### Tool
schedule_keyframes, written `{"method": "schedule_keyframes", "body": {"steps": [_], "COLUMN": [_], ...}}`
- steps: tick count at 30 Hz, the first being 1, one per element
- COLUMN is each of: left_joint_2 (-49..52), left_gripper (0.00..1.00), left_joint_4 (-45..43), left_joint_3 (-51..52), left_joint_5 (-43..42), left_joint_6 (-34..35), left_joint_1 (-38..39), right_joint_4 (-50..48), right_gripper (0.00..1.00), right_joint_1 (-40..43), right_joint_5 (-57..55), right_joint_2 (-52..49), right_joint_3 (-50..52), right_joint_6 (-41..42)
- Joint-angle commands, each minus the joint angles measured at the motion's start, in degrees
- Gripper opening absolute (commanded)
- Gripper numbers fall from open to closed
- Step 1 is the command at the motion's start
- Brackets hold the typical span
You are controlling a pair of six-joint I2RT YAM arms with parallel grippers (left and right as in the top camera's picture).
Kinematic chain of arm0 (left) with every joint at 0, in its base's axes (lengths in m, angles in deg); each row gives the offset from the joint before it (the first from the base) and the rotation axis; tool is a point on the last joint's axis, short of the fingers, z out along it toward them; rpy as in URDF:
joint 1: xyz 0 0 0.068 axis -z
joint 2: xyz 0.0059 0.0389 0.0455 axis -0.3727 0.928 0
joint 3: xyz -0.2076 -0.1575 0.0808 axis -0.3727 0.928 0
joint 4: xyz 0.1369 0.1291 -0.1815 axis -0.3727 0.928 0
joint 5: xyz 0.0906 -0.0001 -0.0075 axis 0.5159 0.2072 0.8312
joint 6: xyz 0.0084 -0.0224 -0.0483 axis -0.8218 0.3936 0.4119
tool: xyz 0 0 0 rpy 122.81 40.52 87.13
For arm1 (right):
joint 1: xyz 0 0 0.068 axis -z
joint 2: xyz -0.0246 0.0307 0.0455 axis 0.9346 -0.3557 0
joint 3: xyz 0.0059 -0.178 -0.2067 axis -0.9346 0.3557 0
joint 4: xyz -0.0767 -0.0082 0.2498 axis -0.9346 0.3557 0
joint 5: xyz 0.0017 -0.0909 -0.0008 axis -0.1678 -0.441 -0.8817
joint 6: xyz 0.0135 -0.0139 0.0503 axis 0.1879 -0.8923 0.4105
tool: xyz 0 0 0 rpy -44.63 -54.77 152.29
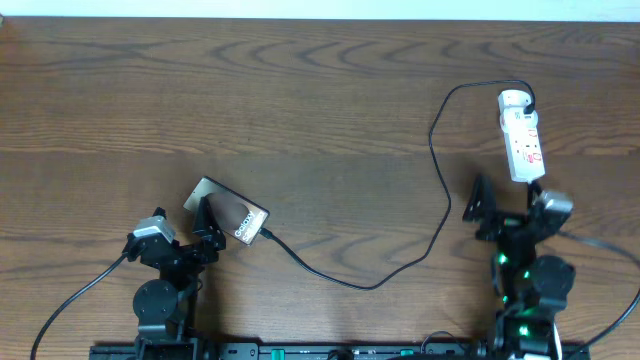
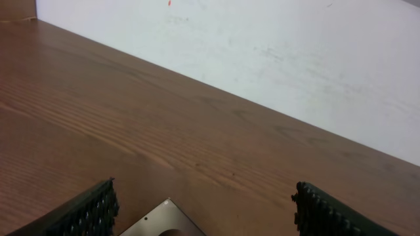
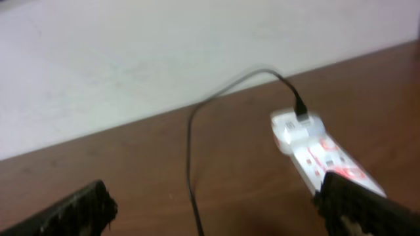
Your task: Plug charger to phone and switch on socket
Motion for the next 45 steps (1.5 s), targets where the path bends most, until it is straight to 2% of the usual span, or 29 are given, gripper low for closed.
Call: {"method": "schedule_keyframes", "body": {"steps": [1,8,12,18,20,23,45], "left_joint_2": [-0.33,-0.33,-0.33,-0.33,-0.33,-0.33,-0.33], "left_gripper": [0.84,0.84,0.84,0.84,0.84,0.84,0.84], "left_joint_4": [2.47,2.47,2.47,2.47,2.47,2.47,2.47], "left_joint_3": [0.90,0.90,0.90,0.90,0.90,0.90,0.90], "left_joint_5": [1.11,1.11,1.11,1.11,1.11,1.11,1.11], "left_joint_6": [-0.50,-0.50,-0.50,-0.50,-0.50,-0.50,-0.50], "left_joint_1": [0.17,0.17,0.17,0.17,0.17,0.17,0.17], "right_joint_4": [4.94,25.64,25.27,24.94,22.99,25.46,25.22], "right_gripper": [0.99,0.99,0.99,0.99,0.99,0.99,0.99], "right_joint_1": [-0.35,-0.37,-0.44,-0.44,-0.55,-0.55,-0.55], "right_joint_5": [-1.90,-2.45,-3.41,-3.39,-3.37,-3.39,-3.39], "right_joint_2": [5.31,13.16,16.68,27.65,26.45,26.51,26.36], "right_joint_3": [1.22,1.14,1.20,1.22,1.22,1.22,1.20], "right_joint_6": [-0.68,-0.74,-3.30,-3.67,-3.65,-3.67,-3.67]}}
